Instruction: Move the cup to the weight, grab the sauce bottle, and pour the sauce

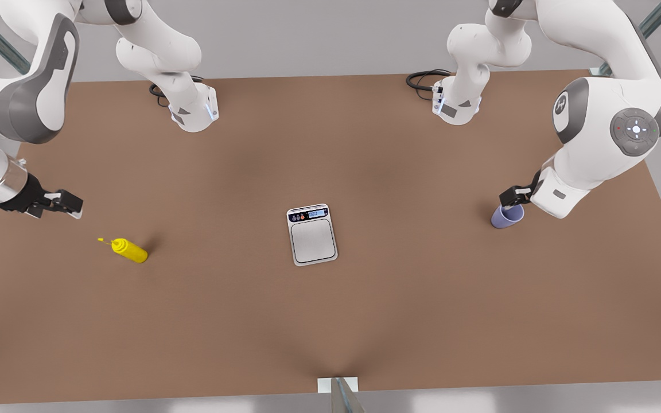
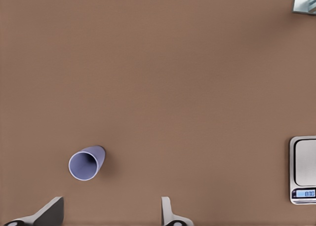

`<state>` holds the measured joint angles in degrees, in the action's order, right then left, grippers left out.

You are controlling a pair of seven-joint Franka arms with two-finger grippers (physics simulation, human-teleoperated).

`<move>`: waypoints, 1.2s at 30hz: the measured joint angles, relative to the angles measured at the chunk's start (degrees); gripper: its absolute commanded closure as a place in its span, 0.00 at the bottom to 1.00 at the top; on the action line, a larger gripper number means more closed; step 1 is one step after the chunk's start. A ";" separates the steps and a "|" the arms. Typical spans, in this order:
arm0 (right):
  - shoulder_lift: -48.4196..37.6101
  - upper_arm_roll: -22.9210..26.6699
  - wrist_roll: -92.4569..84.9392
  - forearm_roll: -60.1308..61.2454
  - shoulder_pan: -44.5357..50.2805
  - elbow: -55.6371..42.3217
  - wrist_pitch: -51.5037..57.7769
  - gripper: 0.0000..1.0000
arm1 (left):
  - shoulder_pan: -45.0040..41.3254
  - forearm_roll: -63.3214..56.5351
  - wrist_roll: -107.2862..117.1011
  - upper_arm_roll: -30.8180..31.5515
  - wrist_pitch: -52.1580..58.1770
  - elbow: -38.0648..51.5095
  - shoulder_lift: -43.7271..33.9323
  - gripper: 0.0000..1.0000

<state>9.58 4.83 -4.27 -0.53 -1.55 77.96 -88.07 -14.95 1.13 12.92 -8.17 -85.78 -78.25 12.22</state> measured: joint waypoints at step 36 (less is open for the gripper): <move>0.00 0.17 -0.40 0.97 -0.12 0.00 0.16 0.00 | 19.10 2.86 -26.88 -0.79 -44.13 -48.40 5.28 0.79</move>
<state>9.58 5.00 -4.67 0.44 -1.66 77.96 -87.91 4.16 3.99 -13.97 -8.96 -129.91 -126.65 17.49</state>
